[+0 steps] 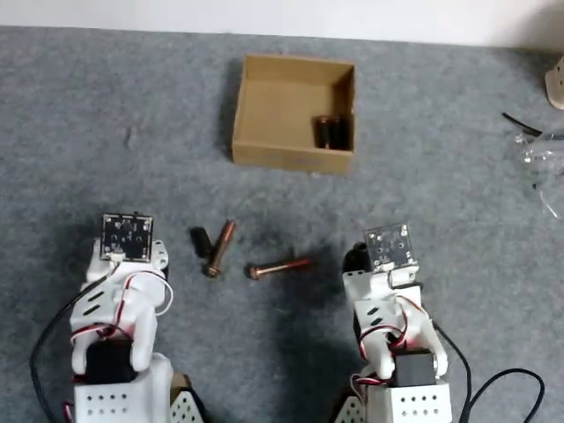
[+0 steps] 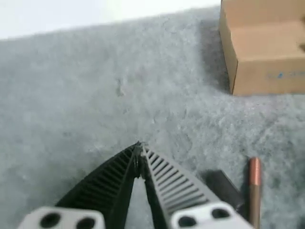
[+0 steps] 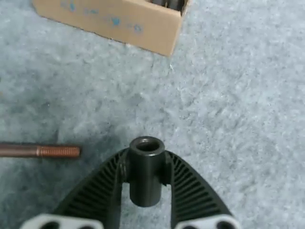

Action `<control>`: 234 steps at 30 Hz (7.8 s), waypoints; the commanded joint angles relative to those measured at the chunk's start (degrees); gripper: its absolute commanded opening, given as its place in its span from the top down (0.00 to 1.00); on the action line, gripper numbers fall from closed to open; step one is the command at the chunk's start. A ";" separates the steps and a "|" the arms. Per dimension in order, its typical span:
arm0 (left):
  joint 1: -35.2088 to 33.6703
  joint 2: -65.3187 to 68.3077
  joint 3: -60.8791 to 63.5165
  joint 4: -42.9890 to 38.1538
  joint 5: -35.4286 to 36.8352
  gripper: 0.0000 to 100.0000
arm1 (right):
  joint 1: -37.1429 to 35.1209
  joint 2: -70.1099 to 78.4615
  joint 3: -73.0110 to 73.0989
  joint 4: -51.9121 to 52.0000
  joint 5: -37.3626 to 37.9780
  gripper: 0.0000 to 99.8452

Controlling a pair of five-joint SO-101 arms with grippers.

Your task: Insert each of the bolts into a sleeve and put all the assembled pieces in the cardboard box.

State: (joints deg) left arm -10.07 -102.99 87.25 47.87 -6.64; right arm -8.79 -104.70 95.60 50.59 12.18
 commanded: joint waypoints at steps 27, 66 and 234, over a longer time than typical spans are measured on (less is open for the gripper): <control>37.49 70.20 -52.97 17.41 -36.66 0.99 | 11.21 -0.66 1.80 -7.34 -6.59 1.00; 19.56 82.51 -42.51 8.00 0.53 0.91 | 11.21 -0.66 1.89 -8.66 -6.51 1.00; -2.42 148.00 -110.64 43.87 73.32 0.81 | 11.12 -0.66 3.47 -9.36 -4.57 1.00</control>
State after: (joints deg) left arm -13.32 41.19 -23.69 92.88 65.36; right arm 1.85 -104.70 95.60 43.65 6.81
